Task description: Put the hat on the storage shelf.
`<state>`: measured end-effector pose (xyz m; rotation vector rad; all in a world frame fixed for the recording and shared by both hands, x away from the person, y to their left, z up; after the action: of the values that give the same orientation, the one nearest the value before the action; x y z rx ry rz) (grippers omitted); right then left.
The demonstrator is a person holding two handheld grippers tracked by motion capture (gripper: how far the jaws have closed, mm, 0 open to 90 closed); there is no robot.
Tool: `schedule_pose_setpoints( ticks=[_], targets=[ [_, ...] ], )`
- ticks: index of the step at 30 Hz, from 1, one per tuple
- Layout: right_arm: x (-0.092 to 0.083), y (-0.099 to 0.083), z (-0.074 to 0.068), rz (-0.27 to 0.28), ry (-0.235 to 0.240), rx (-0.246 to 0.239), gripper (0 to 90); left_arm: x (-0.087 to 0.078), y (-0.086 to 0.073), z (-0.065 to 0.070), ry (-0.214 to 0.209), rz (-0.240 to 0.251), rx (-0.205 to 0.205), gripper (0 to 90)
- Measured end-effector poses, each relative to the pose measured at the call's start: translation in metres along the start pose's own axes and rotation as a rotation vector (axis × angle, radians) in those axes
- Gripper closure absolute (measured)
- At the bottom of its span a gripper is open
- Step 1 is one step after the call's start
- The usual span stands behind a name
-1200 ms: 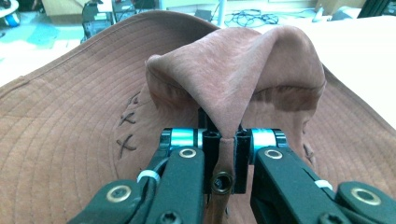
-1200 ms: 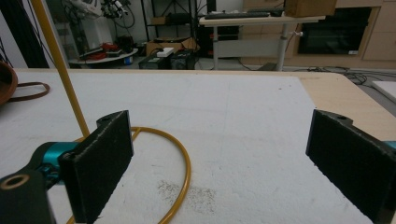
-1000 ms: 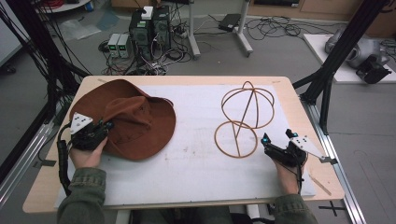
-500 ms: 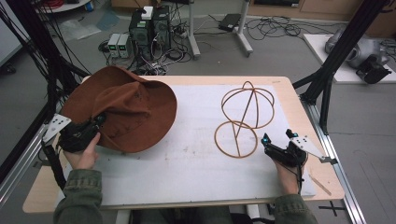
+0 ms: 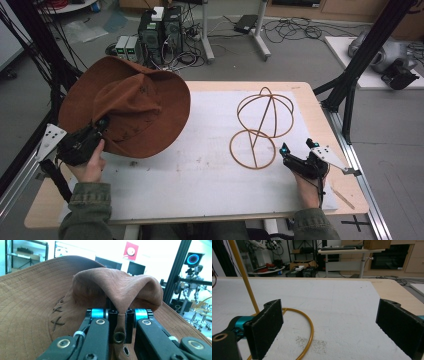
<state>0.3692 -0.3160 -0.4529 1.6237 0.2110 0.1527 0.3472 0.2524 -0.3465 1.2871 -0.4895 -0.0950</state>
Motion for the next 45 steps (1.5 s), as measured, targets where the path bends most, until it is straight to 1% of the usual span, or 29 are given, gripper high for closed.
schedule_pose_setpoints(
  ticks=[5,6,7,8,9,10,11,12,13,14,16,17,19,22,24,28,29,31,33,35,36,37,39,40,42,43,45],
  targets=[
    [0.0,0.0,0.0,0.0,0.003,0.002,6.6,0.005,0.01,0.012,-0.02,0.03,0.044,87.0],
    [0.0,0.0,0.0,0.0,0.004,0.002,6.6,0.007,0.015,0.017,-0.025,0.047,0.048,87.0],
    [0.0,0.0,0.0,0.0,0.004,0.002,6.6,0.007,0.015,0.017,-0.025,0.047,0.048,87.0],
    [-0.001,0.0,0.0,0.0,0.003,0.005,6.6,0.009,0.02,0.021,-0.031,0.065,0.059,87.0],
    [-0.001,0.0,0.0,0.0,0.003,0.005,6.6,0.009,0.02,0.021,-0.031,0.065,0.059,87.0],
    [-0.001,0.0,0.0,0.001,0.005,0.006,6.6,0.011,0.026,0.025,-0.041,0.083,0.064,87.0],
    [-0.001,0.0,0.0,0.004,0.005,0.004,6.6,0.011,0.026,0.025,-0.041,0.083,0.064,87.0],
    [-0.001,0.0,0.0,0.003,0.004,0.005,6.6,0.013,0.031,0.029,-0.057,0.105,0.059,87.0],
    [-0.001,0.0,0.0,0.003,0.004,0.005,6.6,0.013,0.031,0.029,-0.057,0.105,0.059,87.0],
    [-0.001,0.0,0.001,0.003,0.001,0.004,6.6,0.014,0.036,0.031,-0.069,0.119,0.047,87.0],
    [-0.002,0.0,0.001,0.003,0.001,0.01,6.6,0.015,0.037,0.032,-0.072,0.124,0.046,87.0],
    [-0.002,0.0,0.001,0.003,0.001,0.014,6.6,0.016,0.039,0.033,-0.077,0.131,0.039,87.0],
    [-0.002,0.0,0.002,0.006,0.0,0.011,6.6,0.017,0.042,0.034,-0.084,0.136,0.032,87.0],
    [-0.003,0.0,0.002,0.004,-0.003,0.011,6.6,0.021,0.047,0.041,-0.124,0.142,0.002,87.0],
    [-0.003,0.0,0.003,0.003,-0.004,0.013,6.6,0.022,0.048,0.042,-0.132,0.144,0.003,87.0],
    [-0.003,0.0,0.002,0.003,-0.003,0.011,6.6,0.029,0.051,0.052,-0.169,0.148,0.004,87.0],
    [-0.003,0.0,0.002,0.004,-0.001,0.011,6.6,0.032,0.053,0.056,-0.184,0.148,0.004,86.9],
    [-0.002,0.0,0.002,0.002,-0.001,0.015,6.6,0.034,0.054,0.058,-0.188,0.147,0.002,86.9],
    [-0.002,0.0,0.002,0.004,0.0,0.017,6.6,0.04,0.055,0.062,-0.204,0.147,-0.005,86.9],
    [-0.003,0.0,0.002,0.002,0.0,0.016,6.6,0.042,0.055,0.063,-0.207,0.147,-0.007,86.9],
    [-0.003,0.0,0.002,0.002,0.001,0.016,6.6,0.045,0.055,0.067,-0.22,0.147,-0.008,86.9],
    [-0.003,0.0,0.002,0.003,0.001,0.016,6.6,0.045,0.055,0.067,-0.22,0.147,-0.008,86.9],
    [-0.003,0.0,0.002,0.002,0.002,0.016,6.6,0.049,0.055,0.072,-0.232,0.148,-0.009,86.9],
    [-0.003,0.0,0.002,0.001,0.003,0.015,6.6,0.053,0.055,0.077,-0.244,0.151,-0.006,86.9],
    [-0.003,0.0,0.002,0.001,0.002,0.016,6.6,0.055,0.055,0.08,-0.251,0.151,-0.009,86.9],
    [-0.003,0.0,0.002,0.003,0.005,0.022,6.6,0.061,0.056,0.086,-0.267,0.152,-0.014,86.9],
    [-0.003,0.0,0.001,0.007,0.005,0.029,6.6,0.066,0.055,0.091,-0.28,0.151,-0.017,86.9]
  ],
)
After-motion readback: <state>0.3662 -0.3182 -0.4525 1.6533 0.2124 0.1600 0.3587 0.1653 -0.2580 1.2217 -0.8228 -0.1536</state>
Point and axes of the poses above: each handheld gripper's, and its own axes: x roughly forward along the jaws, y roughly out of its top, z roughly to its right, the point moved 7 cm from there along x, roughly forward along the jaws, and after that the axes turned 9 degrees about z, right-handed, at the moved point
